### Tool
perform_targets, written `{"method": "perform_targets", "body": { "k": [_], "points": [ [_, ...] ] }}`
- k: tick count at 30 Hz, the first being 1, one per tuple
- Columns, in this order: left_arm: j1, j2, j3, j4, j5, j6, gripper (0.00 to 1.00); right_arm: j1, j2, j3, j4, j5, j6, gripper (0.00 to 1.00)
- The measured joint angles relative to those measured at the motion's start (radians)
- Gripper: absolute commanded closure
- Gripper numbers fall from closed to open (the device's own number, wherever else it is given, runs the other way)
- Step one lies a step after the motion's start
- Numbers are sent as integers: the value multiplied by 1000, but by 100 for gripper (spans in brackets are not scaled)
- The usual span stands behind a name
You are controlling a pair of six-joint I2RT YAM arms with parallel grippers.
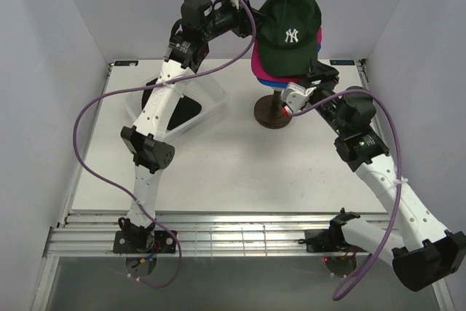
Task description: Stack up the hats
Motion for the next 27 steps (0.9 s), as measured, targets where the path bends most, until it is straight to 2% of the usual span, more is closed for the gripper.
{"method": "perform_targets", "body": {
  "k": [15,18,23,27],
  "points": [
    [0,0,0,0,0,0,58,34,67,0,105,90,-71,46],
    [0,0,0,0,0,-1,58,34,76,0,117,109,-81,53],
    [0,0,0,0,0,-2,57,40,83,0,120,130,-79,75],
    [0,0,0,-2,0,-2,48,44,83,31,135,157,-68,86]
  ]
}}
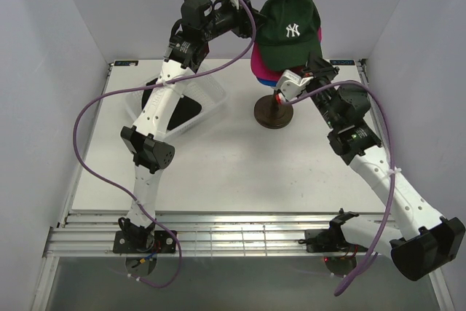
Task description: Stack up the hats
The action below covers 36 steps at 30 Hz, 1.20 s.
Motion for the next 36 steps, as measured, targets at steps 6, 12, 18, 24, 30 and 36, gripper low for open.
{"method": "perform_targets", "body": {
  "k": [6,12,18,24,30,36],
  "points": [
    [0,0,8,-16,-2,12,19,0,-2,55,-3,42,42,92],
    [0,0,58,-48,-16,44,4,2,60,178,-24,114,127,92],
    [-2,-24,107,-86,-35,97,2,3,174,356,-34,244,232,92],
    [-2,-73,119,-126,-53,139,22,3,293,546,-25,381,323,92],
    [-2,-127,116,-157,-28,156,70,2,367,737,-20,429,495,92],
    [-5,-178,91,-163,40,141,68,82,367,914,-95,358,685,92]
  ]
}}
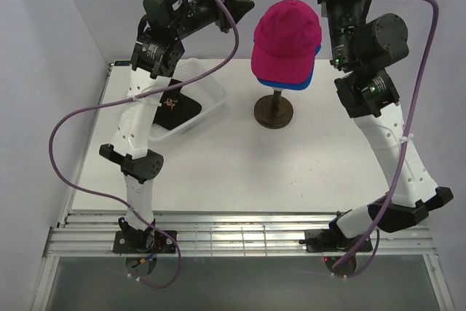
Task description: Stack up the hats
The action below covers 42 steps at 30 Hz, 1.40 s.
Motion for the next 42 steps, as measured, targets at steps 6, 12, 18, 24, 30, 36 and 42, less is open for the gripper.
{"method": "perform_targets", "body": {
  "k": [6,12,18,24,30,36,42],
  "points": [
    [-19,-16,-18,7,33,-21,66,128,-12,103,-186,-145,201,92],
    [-24,-20,-25,-9,17,-50,65,201,-65,-63,-254,-206,387,92],
    [-20,-55,-25,-30,-208,-3,66,235,-100,-192,-248,-267,523,92],
    [-21,-76,-40,19,-438,67,60,240,-163,-280,-225,-338,667,92],
    [-24,-83,-116,115,-578,162,60,237,-230,-380,-221,-355,740,92],
    [-24,-83,-190,166,-641,232,57,233,-257,-414,-238,-339,766,92],
    [-14,-83,-199,156,-536,209,46,235,-253,-395,-260,-278,767,92]
  ]
}}
